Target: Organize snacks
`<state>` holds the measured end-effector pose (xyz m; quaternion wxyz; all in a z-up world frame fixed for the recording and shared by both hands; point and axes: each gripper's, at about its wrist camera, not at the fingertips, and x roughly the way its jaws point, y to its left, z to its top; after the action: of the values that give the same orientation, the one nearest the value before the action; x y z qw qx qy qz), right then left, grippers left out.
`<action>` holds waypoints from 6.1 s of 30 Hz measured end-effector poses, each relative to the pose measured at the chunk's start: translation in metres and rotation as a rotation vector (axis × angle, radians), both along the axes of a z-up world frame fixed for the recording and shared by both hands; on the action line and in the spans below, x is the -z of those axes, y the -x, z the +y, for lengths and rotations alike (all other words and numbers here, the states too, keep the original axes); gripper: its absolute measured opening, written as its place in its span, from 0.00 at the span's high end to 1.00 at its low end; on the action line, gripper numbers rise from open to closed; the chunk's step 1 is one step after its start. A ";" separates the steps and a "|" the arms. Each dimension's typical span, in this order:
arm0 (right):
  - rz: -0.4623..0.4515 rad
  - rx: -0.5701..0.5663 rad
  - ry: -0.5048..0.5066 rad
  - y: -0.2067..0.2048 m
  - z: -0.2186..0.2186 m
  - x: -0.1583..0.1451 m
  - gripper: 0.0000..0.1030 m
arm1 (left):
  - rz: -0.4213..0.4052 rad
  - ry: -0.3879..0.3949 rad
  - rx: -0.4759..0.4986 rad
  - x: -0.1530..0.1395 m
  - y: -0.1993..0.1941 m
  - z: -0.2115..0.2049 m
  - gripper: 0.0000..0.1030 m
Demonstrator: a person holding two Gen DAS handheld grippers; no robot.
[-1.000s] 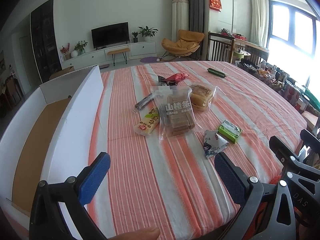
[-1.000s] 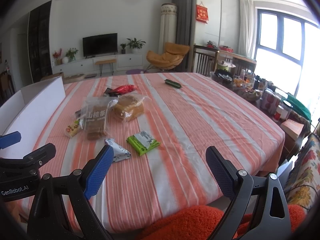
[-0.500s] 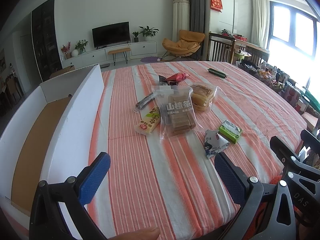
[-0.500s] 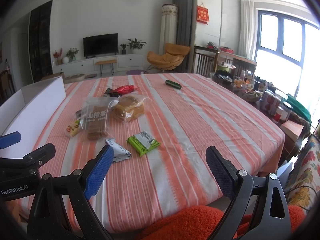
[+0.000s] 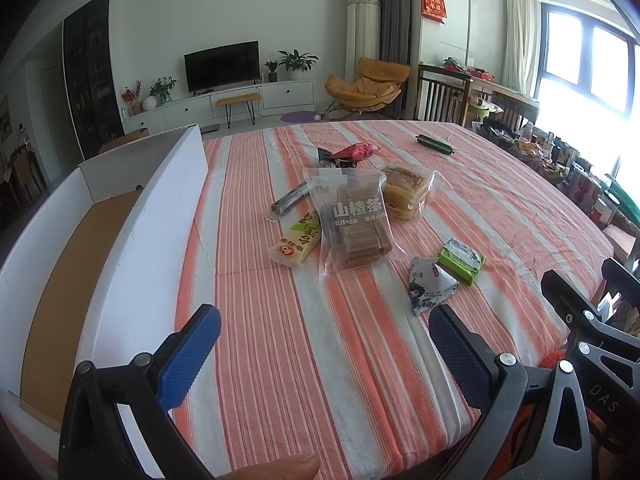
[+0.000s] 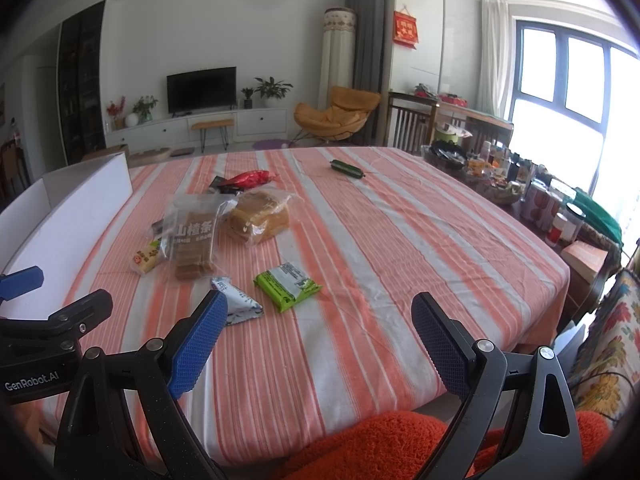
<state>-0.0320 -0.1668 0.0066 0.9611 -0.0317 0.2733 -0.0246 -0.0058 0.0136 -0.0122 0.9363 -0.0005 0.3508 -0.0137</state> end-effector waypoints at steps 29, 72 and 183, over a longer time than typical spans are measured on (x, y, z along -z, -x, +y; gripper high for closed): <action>-0.001 0.000 0.001 0.000 0.001 0.000 0.07 | 0.007 0.003 0.000 0.005 0.002 -0.001 0.00; 0.001 0.000 0.001 0.000 0.001 0.001 0.07 | 0.037 0.020 -0.007 0.014 -0.001 0.001 0.00; 0.262 -0.089 -0.474 -0.037 -0.060 0.037 0.07 | 0.285 0.223 0.105 0.028 -0.046 0.044 0.73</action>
<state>0.0051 -0.2273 -0.0309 0.8983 0.1793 0.3917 0.0864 0.0405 0.0577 -0.0405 0.8692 -0.0879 0.4759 -0.1012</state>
